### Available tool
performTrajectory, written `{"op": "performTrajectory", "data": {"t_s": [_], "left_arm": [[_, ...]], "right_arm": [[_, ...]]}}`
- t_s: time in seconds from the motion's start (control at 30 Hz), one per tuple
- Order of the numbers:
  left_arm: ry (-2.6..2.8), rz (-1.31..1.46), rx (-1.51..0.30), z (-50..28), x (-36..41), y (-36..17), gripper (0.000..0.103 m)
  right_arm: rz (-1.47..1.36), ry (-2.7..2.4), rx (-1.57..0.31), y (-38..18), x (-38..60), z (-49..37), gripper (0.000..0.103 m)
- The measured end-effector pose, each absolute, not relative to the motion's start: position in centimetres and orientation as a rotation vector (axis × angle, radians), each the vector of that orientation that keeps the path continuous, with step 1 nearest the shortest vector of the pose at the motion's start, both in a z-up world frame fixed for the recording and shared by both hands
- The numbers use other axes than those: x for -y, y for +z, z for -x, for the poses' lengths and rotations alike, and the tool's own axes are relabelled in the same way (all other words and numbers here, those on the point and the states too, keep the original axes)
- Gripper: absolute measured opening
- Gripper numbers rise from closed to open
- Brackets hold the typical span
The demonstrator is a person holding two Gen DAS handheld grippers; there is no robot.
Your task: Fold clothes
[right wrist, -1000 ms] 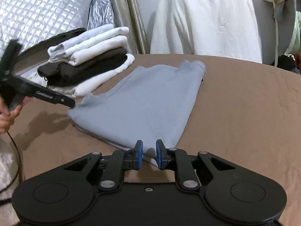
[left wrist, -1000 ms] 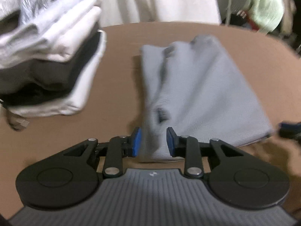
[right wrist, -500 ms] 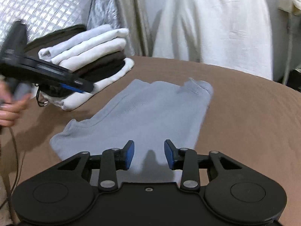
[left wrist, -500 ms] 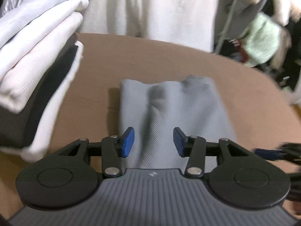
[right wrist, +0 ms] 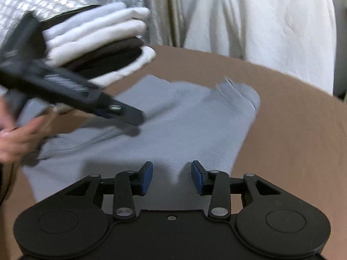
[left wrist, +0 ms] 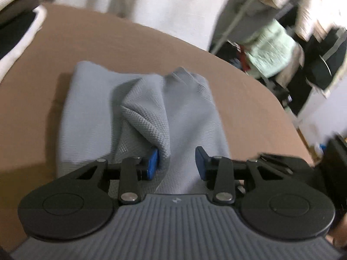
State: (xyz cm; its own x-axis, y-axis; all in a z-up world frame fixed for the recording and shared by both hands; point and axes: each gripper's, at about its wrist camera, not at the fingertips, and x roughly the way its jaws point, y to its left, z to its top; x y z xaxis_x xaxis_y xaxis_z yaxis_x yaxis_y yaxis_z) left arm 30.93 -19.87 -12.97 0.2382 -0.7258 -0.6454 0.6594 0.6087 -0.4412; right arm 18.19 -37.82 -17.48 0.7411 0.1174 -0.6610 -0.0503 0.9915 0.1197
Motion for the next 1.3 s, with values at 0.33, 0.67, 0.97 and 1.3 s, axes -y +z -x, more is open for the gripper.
{"op": "performTrajectory", "data": {"t_s": [0.33, 0.67, 0.97, 1.3], "left_arm": [[-1.012, -0.144, -0.848, -28.1, 21.9, -12.1, 0.051], [-0.821, 0.111, -0.944, -36.4, 22.1, -14.2, 0.042], [-0.836, 0.031, -0.732, -35.6, 22.0, -9.9, 0.008], [-0.643, -0.026, -0.835, -37.9, 19.1, -12.9, 0.034]], "right_arm": [[-0.115, 0.124, -0.721, -19.4, 38.7, -17.5, 0.048], [-0.1, 0.138, -0.72, -19.5, 38.8, -17.4, 0.054], [-0.075, 0.141, -0.716, -19.6, 38.6, -16.5, 0.057], [-0.072, 0.105, -0.73, -18.8, 38.0, -16.3, 0.06]]}}
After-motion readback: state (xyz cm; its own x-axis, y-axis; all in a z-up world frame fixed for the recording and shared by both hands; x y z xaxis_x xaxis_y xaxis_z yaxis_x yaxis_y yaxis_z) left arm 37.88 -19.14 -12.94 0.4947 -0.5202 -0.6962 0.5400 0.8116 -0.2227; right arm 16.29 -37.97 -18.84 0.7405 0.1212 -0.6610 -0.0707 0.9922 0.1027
